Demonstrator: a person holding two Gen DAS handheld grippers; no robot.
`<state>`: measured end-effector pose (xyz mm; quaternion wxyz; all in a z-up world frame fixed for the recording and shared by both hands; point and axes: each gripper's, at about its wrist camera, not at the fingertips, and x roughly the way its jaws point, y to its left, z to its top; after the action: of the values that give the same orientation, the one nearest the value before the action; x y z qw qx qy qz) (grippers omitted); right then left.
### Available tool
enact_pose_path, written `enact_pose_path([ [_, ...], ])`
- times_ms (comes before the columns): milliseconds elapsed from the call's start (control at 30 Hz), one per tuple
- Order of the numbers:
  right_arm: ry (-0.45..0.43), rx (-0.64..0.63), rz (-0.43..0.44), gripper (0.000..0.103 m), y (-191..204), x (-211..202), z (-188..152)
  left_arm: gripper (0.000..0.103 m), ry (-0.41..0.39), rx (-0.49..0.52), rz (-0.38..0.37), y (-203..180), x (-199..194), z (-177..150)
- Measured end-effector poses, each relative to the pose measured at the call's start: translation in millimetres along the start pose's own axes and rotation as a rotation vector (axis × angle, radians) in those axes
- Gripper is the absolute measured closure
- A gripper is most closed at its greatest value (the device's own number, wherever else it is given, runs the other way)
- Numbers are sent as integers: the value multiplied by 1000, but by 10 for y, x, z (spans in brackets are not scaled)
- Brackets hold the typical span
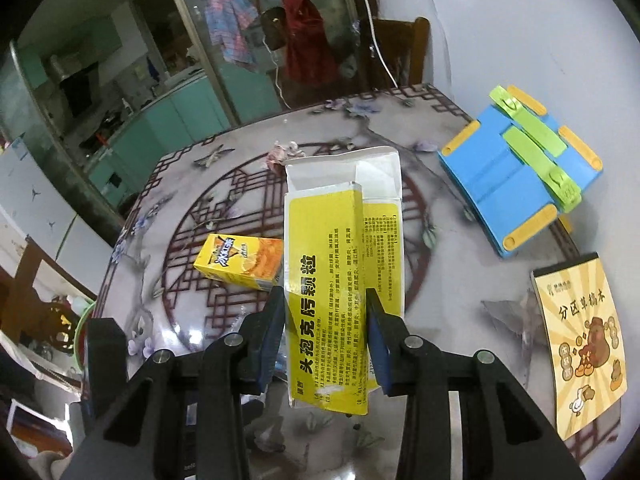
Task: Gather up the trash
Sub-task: 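Grasp the yellow medicine box with the right gripper while the left gripper grasps crumpled white paper, then carry both items over the red bucket and open both grippers to drop them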
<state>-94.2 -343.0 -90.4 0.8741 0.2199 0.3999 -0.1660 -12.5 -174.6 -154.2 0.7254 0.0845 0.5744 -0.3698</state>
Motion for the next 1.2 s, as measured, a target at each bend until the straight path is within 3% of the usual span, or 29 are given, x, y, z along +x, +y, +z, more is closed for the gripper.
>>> enact_pose_path([
  [200, 7, -30, 27, 66, 187, 52, 27, 50, -79, -4, 41, 188, -302, 17],
  [633, 39, -157, 94, 66, 915, 207, -5, 50, -147, -116, 107, 825, -698, -82],
  [1200, 72, -246, 106, 66, 1723, 407, -92, 50, -179, -201, 115, 1567, -980, -242],
])
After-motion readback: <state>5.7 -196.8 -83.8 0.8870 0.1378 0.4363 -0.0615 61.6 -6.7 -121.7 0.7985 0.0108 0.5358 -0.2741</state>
